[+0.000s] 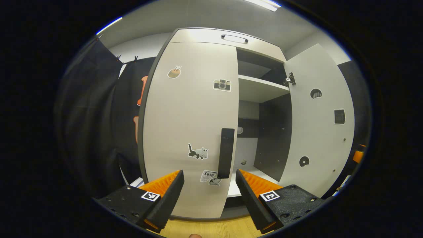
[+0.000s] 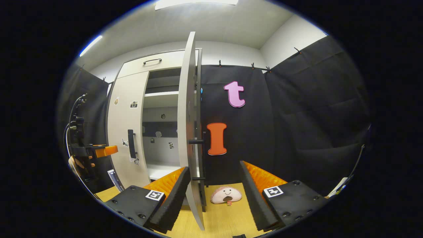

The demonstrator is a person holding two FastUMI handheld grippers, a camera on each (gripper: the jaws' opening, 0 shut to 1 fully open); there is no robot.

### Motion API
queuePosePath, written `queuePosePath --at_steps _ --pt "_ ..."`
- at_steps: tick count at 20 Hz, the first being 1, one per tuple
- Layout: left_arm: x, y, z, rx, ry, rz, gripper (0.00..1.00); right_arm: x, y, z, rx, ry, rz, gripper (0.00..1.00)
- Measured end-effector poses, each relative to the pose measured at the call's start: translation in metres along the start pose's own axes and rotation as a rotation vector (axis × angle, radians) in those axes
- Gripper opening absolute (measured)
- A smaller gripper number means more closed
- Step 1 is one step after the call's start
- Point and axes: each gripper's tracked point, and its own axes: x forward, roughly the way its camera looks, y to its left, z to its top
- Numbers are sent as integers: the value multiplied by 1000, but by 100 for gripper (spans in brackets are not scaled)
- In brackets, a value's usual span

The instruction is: Open the right door of the double-door shoe cabinet with the right hand, and open the left door with the left hand.

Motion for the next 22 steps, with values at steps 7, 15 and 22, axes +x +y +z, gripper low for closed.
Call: queuePosePath --at_steps 7,15,22 --pt "53 -14 -7 11 -16 -7 95 3 -4 5 15 -35 -17 89" --pt "90 -20 -9 98 0 69 83 4 -3 -1 62 -11 -20 89" --pt "105 -30 -23 42 29 71 40 4 -4 -2 47 -8 -14 97"
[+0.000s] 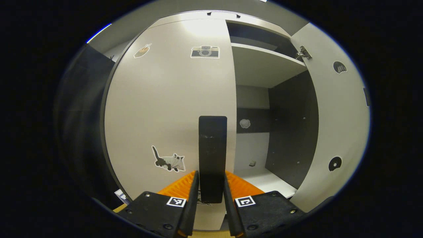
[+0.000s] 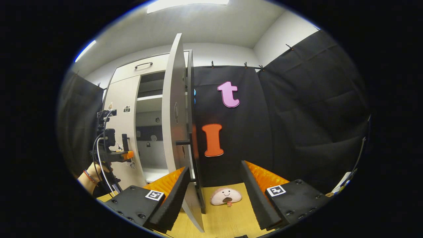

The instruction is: Open the right door of the double-door shoe cabinet with the right hand, and open the left door with the left hand.

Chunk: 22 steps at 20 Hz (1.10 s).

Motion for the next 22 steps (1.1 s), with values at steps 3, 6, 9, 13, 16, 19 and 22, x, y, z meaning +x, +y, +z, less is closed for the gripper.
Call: queuePosePath --at_steps 3,6,9,13,16,19,22 --pt "-2 0 -2 13 8 -6 34 0 -2 1 -12 -8 -5 97" --pt "-4 -3 -2 -11 -7 -51 28 0 1 2 -21 -14 5 97" --pt "-9 0 -5 33 18 -64 18 -1 4 1 -26 -6 14 89" --pt "-25 -2 -9 -23 -11 -128 13 -4 19 -3 -17 16 61 89" --pt "-34 0 -11 -18 -14 -159 13 -11 25 -5 -14 30 75 89" --pt "-37 3 -10 0 -9 -186 13 -10 32 -1 -17 6 94 97" --pt "-42 7 -10 -2 -9 -202 12 -12 38 1 -8 0 109 97"
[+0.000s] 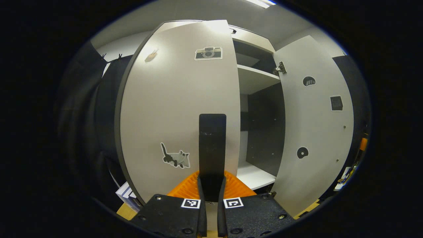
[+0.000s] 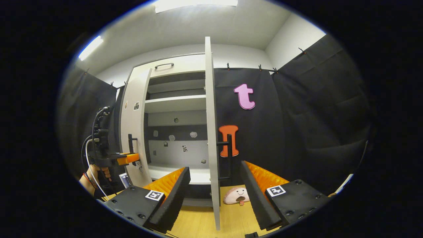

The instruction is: Open the right door of the double-door shoe cabinet with the right hand, and open the left door with the left hand.

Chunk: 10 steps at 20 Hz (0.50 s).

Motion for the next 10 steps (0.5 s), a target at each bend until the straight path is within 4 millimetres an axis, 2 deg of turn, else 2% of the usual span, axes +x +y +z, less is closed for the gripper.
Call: queuePosePath --at_steps 10 --pt "-18 11 0 12 -13 -14 12 -5 10 2 11 -3 18 97"
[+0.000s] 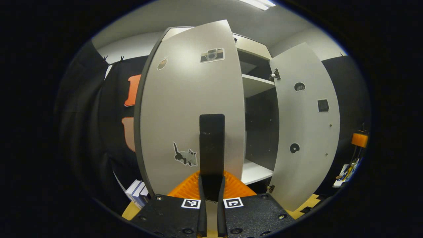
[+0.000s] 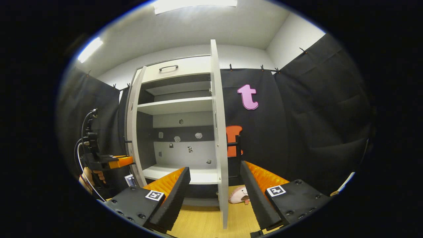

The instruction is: Open the right door of the double-door shoe cabinet with the right hand, and open the left door with the left hand.

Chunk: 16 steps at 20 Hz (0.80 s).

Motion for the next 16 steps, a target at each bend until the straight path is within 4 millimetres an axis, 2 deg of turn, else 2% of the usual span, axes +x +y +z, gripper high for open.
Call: queuePosePath --at_steps 4,6,7,8,10,16 --pt "-1 6 2 10 -9 11 11 0 5 -2 1 4 10 100" --pt "-3 9 2 11 -11 17 12 -1 7 -3 3 12 18 97" --pt "-5 10 3 10 -13 21 12 -1 9 -4 5 16 24 89" --pt "-5 11 3 14 -15 27 11 -1 11 -4 6 19 28 97" --pt "-7 17 4 24 -21 41 9 -1 13 -5 6 22 34 100" --pt "-14 36 6 31 -32 112 4 -2 19 -6 6 26 50 97"
